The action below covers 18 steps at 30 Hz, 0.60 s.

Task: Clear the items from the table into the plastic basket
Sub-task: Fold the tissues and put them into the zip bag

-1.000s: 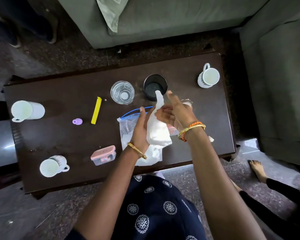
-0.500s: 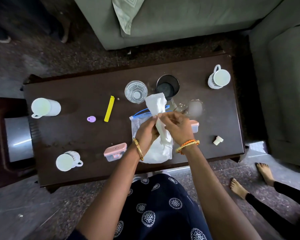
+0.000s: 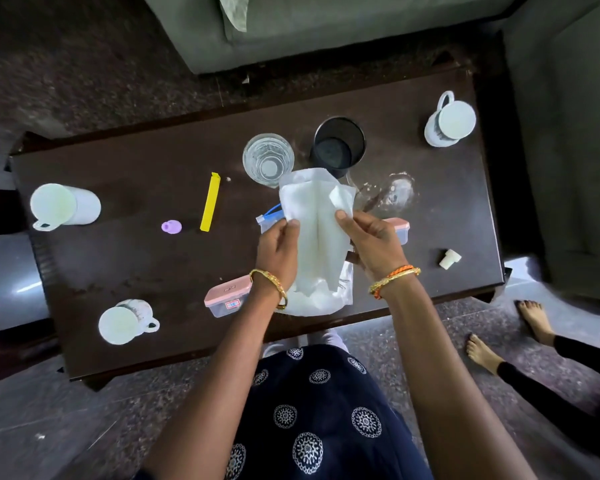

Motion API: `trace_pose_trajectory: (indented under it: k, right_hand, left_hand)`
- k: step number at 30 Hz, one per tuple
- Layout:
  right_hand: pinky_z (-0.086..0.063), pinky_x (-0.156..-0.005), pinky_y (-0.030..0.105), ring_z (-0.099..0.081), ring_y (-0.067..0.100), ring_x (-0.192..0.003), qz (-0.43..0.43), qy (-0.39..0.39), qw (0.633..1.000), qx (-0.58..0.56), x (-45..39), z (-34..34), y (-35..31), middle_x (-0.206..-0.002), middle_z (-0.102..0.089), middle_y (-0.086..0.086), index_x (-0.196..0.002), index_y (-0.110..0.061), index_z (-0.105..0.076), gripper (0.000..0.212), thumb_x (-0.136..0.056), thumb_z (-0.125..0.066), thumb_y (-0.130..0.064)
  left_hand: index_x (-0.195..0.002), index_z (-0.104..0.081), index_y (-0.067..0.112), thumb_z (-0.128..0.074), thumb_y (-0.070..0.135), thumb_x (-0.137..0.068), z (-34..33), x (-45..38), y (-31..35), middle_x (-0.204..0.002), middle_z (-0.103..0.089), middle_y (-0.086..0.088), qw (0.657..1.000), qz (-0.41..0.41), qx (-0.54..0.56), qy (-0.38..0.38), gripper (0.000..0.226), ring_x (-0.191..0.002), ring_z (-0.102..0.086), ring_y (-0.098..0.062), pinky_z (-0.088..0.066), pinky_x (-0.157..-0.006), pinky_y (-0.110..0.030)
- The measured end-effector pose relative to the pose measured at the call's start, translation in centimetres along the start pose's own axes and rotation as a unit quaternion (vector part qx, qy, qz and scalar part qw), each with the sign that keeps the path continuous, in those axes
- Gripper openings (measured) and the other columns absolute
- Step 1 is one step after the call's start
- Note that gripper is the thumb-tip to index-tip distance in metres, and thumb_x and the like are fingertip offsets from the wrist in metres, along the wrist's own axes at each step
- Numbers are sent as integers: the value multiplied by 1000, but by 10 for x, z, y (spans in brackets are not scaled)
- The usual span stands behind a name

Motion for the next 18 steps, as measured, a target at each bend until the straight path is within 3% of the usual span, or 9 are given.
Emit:
trace_pose_trajectory:
  k: [2,6,8,11,15,18]
  right_hand:
    - [-61,-65,31,-68,16,-79,-17,-21,999,-21,-3,1,7,-81,-72,-1,-75,-17,-72,20,-89,-62,-27]
    - [-60,-61,30,-72,14,-77,-43,-52,996,-62,-10,-2,16,-80,-76,-5,-75,-21,-75,26,-91,-57,-29]
    - [-59,-61,30,-72,15,-74,-43,-46,994,-92,-13,3,18,-79,-76,-3,-76,-19,-75,27,-92,-56,-30]
    - [-59,-63,32,-71,17,-71,-31,15,996,-78,-16,26,20,-79,-75,1,-81,-14,-71,26,-93,-55,-30]
    - [-60,-74,41,-70,23,-85,-36,23,998,-50,-15,33,17,-93,-73,3,-89,-12,-68,28,-92,-54,-36]
    - [-61,-64,33,-72,18,-81,-35,-4,999,-21,-12,29,13,-87,-75,-1,-81,-13,-68,28,-90,-57,-38]
  left_hand:
    - [-75,-59,14,-47,18,-95,1,-1,-5,-79,-58,-9,999,23,33,-10,24,-76,-52,-17,-46,-70,-26]
    - [-76,-63,21,-49,19,-94,-5,-6,-16,-87,-65,-5,994,65,82,-32,24,-92,-58,-22,-49,-88,-39]
    - [-76,-64,21,-48,17,-94,-3,-10,-22,-83,-66,0,991,68,108,-31,25,-85,-62,-17,-52,-83,-34]
    - [-74,-62,21,-47,17,-95,5,-15,-27,-76,-64,7,995,47,87,-24,27,-65,-62,3,-51,-63,-15]
    - [-72,-64,24,-49,26,-94,3,-16,-24,-69,-68,14,996,50,56,-46,27,-68,-63,1,-52,-65,-19]
    - [-78,-63,27,-54,30,-92,-5,-14,-12,-66,-71,18,996,29,46,-77,17,-65,-66,4,-54,-56,-14]
Point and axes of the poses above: each hand's wrist, its own x-axis away from the middle knuckle, its own z-axis out of the back of the hand, y = z × x, the point moved 9 cm from there along -x, towards the middle knuckle
